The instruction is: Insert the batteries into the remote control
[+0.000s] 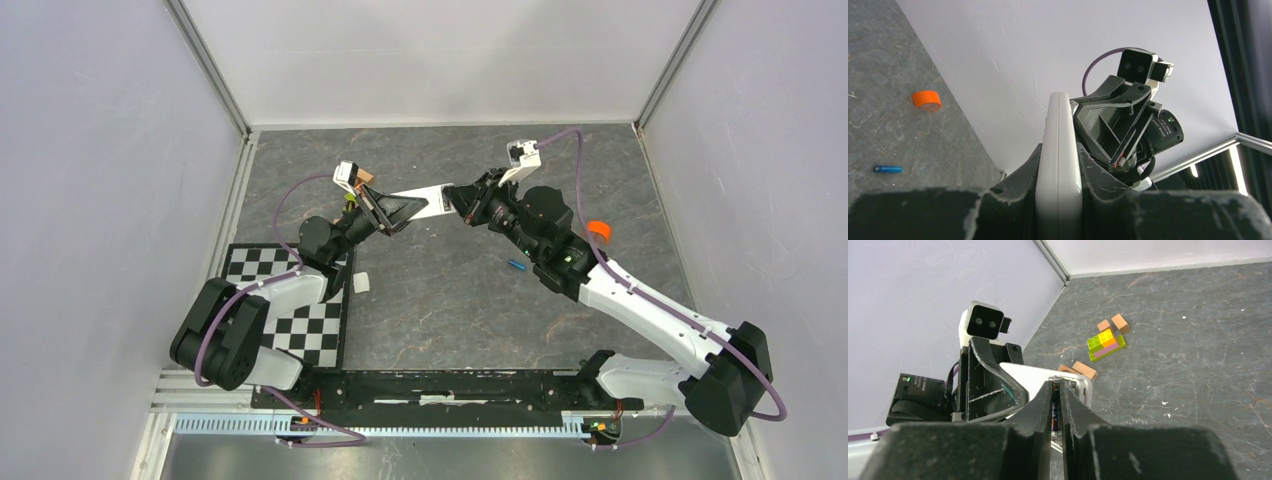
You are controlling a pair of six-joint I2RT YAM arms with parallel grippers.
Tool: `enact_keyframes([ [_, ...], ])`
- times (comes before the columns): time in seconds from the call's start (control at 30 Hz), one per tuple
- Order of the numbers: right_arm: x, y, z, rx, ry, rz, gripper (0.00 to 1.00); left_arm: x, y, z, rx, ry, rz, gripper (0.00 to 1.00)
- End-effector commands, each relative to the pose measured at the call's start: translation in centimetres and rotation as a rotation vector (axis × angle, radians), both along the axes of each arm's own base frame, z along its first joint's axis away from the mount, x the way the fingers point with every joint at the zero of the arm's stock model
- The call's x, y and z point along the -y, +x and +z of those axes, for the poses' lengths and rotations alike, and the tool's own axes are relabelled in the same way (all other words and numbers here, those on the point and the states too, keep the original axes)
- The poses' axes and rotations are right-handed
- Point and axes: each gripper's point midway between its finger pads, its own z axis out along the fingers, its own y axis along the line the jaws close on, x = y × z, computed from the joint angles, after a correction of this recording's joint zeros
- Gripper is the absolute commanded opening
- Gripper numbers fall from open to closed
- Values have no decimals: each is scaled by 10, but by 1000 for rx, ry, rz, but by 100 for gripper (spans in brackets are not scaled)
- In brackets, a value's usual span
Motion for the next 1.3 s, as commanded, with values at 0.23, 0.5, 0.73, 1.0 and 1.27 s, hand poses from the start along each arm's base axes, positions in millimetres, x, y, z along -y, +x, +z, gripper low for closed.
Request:
enact_keyframes([
  [0.23,7,-5,-11,-29,-2,-11,26,-7,-11,41,117,-112,-1,2],
  [0.5,16,-13,5,-31,39,-23,38,-7,-7,40,131,-104,12,2],
  [0.73,32,-22,8,-73,119,-69,71,-5,2,40,161,-71,54,2],
  [1.0,17,-32,2,-155,357,12,94,-5,6,49,194,-74,71,2],
  [1.27,-2,-31,42,-131,570,111,94,-4,9,52,205,-79,76,2],
])
